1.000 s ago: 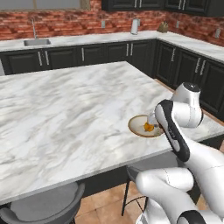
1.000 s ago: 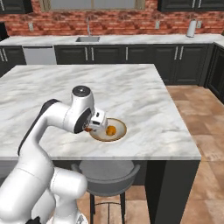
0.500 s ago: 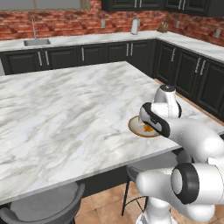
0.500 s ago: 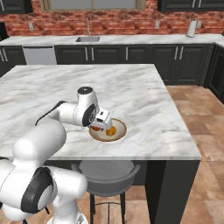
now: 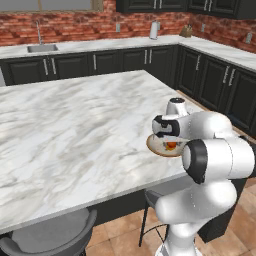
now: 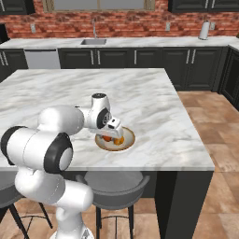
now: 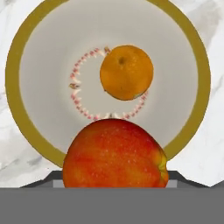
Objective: Retrieve the orange and apple from the fridge and place them into the bowl on the dining table.
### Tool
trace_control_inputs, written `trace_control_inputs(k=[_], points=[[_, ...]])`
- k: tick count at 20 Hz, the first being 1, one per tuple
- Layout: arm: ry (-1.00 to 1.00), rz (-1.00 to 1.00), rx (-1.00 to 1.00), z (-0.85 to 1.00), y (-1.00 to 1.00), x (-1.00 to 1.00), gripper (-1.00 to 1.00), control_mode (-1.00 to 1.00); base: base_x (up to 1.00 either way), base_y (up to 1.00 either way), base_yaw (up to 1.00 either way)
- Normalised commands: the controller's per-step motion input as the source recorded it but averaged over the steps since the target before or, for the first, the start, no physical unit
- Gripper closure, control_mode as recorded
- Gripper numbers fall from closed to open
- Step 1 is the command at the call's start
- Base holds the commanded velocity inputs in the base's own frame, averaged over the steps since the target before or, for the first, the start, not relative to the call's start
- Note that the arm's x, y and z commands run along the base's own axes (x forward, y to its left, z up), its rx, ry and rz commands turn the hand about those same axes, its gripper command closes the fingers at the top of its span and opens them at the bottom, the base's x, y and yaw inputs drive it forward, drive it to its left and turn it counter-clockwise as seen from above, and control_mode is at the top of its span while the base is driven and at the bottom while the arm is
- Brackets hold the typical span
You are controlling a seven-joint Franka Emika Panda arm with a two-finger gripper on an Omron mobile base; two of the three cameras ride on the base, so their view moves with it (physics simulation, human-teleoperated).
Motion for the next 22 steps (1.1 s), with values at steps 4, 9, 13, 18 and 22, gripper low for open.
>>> trace_control_inputs(k=[4,9,13,18,22], points=[[0.20,0.00,0.00,-0.30,-0.06,0.63,1.00,-1.00,0.00,0.00,0.00],[0.12,0.00,-0.01,-0.50,-0.01,0.47,1.00,-1.00,0.00,0.00,0.00],[0.02,0.00,-0.03,-0.68,0.00,0.03,1.00,-1.00,0.00,0.00,0.00],[0.00,-0.01,-0.02,-0.64,-0.04,-0.30,-1.00,-1.00,0.00,0.00,0.00],[0.00,-0.07,0.01,-0.11,-0.68,-0.94,-1.00,-1.00,0.00,0.00,0.00]])
